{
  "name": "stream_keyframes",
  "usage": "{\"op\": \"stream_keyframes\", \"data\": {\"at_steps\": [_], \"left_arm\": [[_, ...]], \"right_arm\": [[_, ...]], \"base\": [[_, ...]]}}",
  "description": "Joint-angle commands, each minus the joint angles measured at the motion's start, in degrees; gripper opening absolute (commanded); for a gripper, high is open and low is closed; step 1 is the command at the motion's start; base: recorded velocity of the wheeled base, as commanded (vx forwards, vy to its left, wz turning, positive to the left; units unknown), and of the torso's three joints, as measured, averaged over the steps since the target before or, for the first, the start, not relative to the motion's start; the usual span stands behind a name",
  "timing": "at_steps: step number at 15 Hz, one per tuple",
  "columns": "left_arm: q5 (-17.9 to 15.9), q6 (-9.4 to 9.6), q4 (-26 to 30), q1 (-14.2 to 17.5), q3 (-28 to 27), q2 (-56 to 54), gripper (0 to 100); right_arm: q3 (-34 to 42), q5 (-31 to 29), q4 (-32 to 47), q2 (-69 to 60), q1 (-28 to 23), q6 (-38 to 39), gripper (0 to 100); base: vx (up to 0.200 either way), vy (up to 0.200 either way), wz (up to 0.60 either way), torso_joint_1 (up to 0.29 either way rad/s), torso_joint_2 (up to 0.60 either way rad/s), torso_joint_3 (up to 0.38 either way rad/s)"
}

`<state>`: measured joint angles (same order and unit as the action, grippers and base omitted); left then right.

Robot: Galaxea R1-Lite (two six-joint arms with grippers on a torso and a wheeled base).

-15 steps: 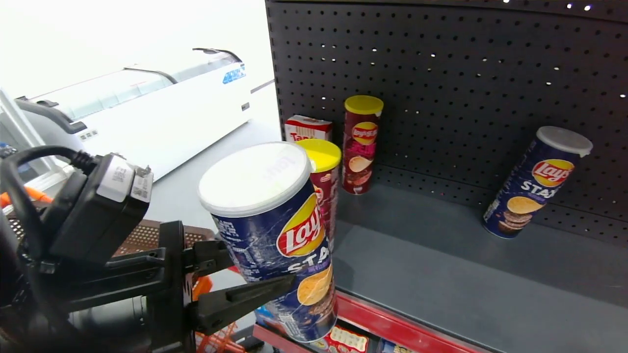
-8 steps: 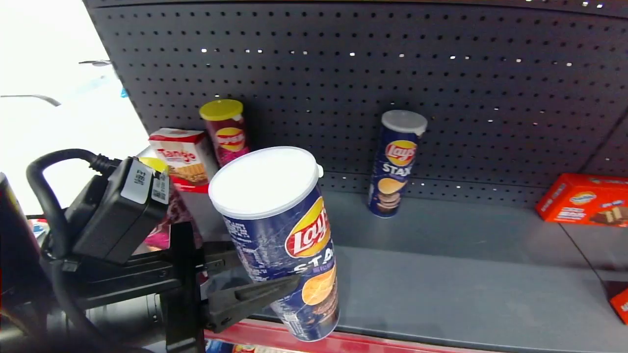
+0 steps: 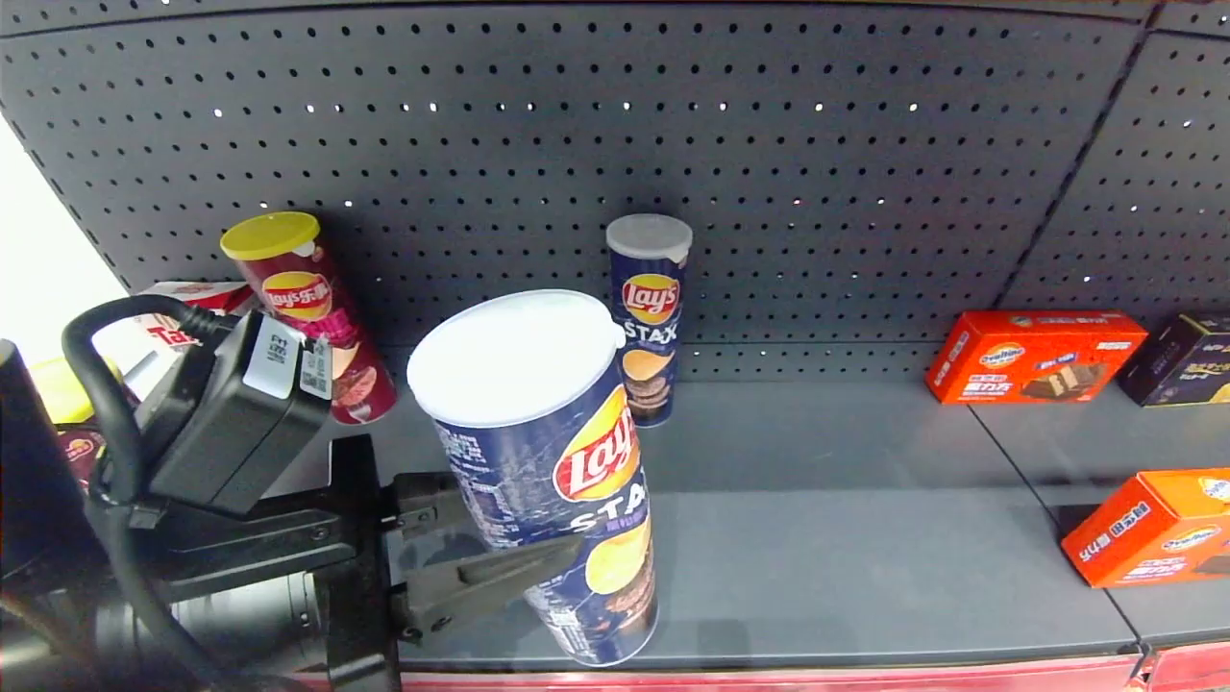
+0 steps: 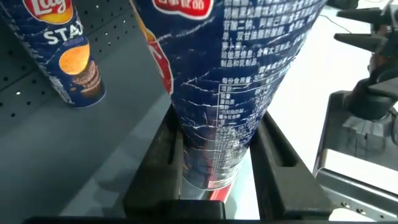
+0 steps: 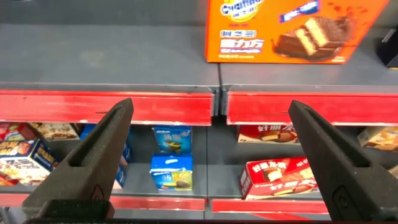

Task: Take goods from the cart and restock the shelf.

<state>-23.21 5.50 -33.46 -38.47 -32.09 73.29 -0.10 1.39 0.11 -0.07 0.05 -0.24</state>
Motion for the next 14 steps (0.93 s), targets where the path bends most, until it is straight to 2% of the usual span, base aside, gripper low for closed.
{"op": "stream_keyframes", "data": {"at_steps": [1, 11, 14], "left_arm": [[0.0, -0.05, 0.0, 0.2, 0.0, -0.2, 0], [0.2, -0.05, 0.0, 1.1, 0.4, 0.0, 0], [0.3, -0.05, 0.0, 3.4, 0.4, 0.2, 0]], "right_arm": [[0.0, 0.0, 0.0, 0.1, 0.0, 0.0, 100], [0.0, 0.0, 0.0, 0.1, 0.0, 0.0, 100], [0.0, 0.2, 0.1, 0.1, 0.0, -0.1, 100]], "base": [[0.0, 0.0, 0.0, 0.0, 0.0, 0.0], [0.0, 0.0, 0.0, 0.0, 0.0, 0.0], [0.0, 0.0, 0.0, 0.0, 0.0, 0.0]]}}
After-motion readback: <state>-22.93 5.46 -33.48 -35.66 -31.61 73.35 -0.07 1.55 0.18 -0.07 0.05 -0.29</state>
